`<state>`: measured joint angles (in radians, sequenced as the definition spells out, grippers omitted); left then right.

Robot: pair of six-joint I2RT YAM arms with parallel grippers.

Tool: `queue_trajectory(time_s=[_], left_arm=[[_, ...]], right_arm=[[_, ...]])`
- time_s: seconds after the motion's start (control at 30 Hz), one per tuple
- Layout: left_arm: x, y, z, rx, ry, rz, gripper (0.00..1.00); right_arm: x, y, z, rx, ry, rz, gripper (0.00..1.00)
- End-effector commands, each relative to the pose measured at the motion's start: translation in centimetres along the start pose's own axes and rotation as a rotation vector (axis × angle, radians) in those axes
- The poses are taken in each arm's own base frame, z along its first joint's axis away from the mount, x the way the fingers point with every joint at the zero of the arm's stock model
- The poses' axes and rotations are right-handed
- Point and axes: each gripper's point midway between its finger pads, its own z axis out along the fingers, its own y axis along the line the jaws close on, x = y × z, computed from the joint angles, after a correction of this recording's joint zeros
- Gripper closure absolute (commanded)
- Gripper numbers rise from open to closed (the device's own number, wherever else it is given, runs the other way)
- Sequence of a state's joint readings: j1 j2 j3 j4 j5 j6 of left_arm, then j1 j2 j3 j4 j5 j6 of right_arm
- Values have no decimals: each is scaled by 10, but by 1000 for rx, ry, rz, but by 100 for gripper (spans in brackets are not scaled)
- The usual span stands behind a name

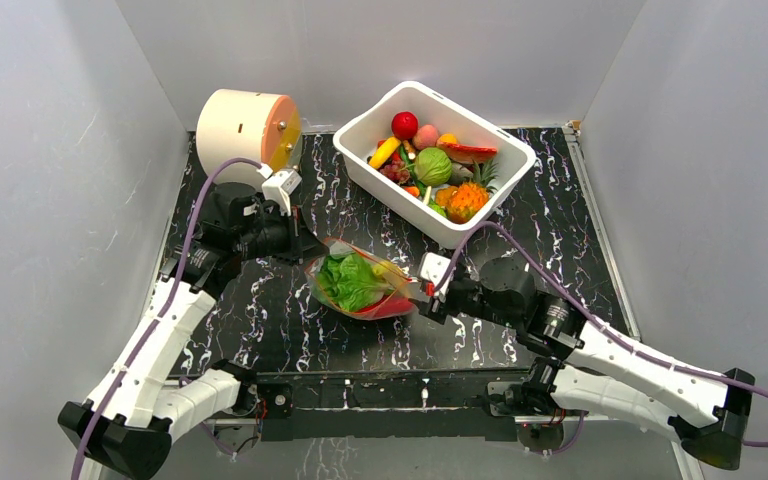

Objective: Place the food in the zip-top bag and seal the zipper
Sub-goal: Zip the zipper food storage bag at the center of the board.

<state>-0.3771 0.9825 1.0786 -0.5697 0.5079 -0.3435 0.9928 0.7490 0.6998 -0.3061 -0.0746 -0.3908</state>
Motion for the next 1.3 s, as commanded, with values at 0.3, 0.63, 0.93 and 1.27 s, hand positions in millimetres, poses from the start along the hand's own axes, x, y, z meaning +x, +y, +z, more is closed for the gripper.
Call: queue_trajectory(time_s=[0.3,0.63,0.93,1.27], left_arm=[[5,-4,-13,-2,-18,22,100],[-5,-8,-18,-3,-65,36,96],[-42,-28,-36,54,-232,279,48],[-49,-75,-31,362,-252,513,44]], right_arm=[[-30,-6,10,48,-217,-44,84],[-66,1,-9,-13,-344,-16,100],[-83,-1,-4,-51,-321,-4,100],[-88,0,3,-63,-335,43,100]])
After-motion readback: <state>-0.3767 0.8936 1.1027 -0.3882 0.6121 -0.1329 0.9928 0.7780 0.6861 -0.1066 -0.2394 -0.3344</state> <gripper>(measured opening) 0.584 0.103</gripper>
